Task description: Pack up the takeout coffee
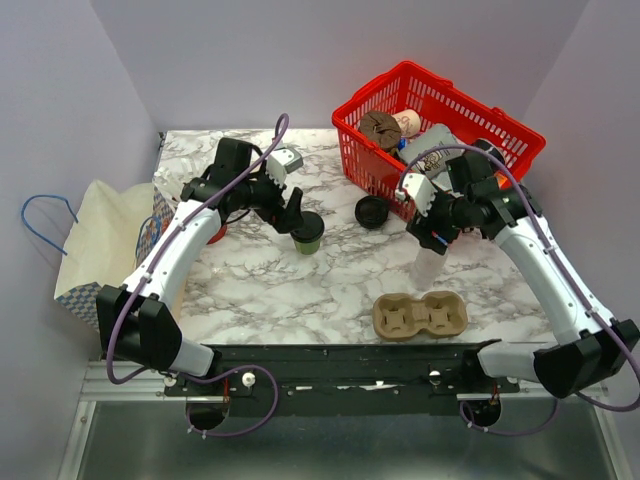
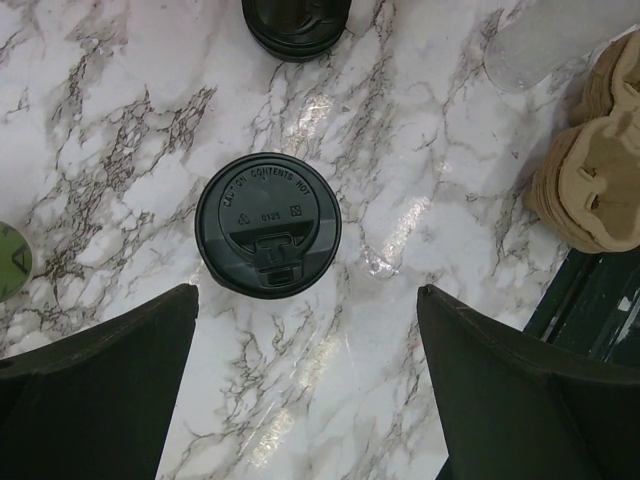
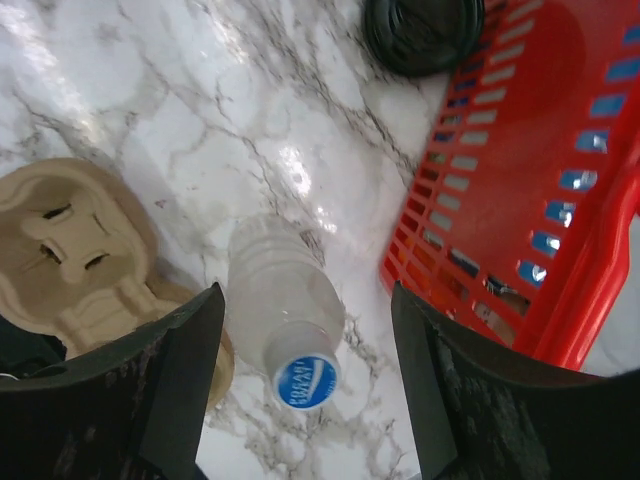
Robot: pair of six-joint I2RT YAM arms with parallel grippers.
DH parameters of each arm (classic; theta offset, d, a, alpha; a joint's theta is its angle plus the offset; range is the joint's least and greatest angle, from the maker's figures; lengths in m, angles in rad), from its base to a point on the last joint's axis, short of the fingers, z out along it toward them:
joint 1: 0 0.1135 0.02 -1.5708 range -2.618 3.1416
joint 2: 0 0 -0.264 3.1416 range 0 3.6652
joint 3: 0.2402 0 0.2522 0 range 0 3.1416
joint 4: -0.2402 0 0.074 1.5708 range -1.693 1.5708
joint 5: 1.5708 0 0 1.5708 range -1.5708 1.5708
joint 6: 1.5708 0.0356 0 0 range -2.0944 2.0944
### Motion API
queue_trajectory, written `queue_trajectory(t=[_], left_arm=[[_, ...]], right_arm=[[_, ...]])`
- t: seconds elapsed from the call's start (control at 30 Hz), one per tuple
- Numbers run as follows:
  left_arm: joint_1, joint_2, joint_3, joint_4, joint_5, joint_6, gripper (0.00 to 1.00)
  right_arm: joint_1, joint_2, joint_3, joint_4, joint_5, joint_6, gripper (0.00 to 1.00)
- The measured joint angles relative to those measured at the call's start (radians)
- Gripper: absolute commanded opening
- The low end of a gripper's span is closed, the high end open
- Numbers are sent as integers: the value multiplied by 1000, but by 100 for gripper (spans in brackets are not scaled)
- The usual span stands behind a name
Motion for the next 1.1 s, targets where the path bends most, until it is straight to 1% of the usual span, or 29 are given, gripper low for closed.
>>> queue_trajectory(t=[0.17, 0.4, 0.5, 0.53, 0.6, 0.63, 0.67, 0.7, 0.73, 0.8, 0.9, 1.1], left_arm=[[-1, 3, 1, 1, 19, -4, 98], [-2, 15, 1, 9, 33, -21, 98], [-2, 15, 1, 14, 38, -25, 98], [-2, 15, 1, 16, 38, -26, 98], [-4, 15, 1, 21, 39, -29, 97], [-6, 15, 1, 23, 39, -31, 98], [-8, 15, 1, 26, 39, -32, 97], [-10, 15, 1, 29, 40, -34, 97], [-12, 16, 1, 31, 40, -35, 98], [-15, 18, 1, 34, 42, -37, 98], [-16, 29, 1, 37, 45, -43, 97], [-26, 63, 1, 44, 62, -51, 97]], right_arm=[[-99, 39, 2, -32, 12, 22, 70], [-106, 34, -12, -71, 10, 27, 60], [-106, 34, -22, -95, 11, 27, 52], [-107, 34, -26, -102, 11, 27, 44], [-109, 33, -34, -111, 10, 31, 33], [-110, 30, -35, -112, 6, 38, 20], [-113, 27, -35, -116, 5, 39, 13], [-117, 25, -35, -118, 4, 40, 10], [-124, 24, -35, -119, 3, 42, 3], [-148, 24, -35, -124, -4, 42, 0], [-205, 24, -24, -155, -13, 24, 1], [-416, 27, 59, -254, 19, -70, 0]])
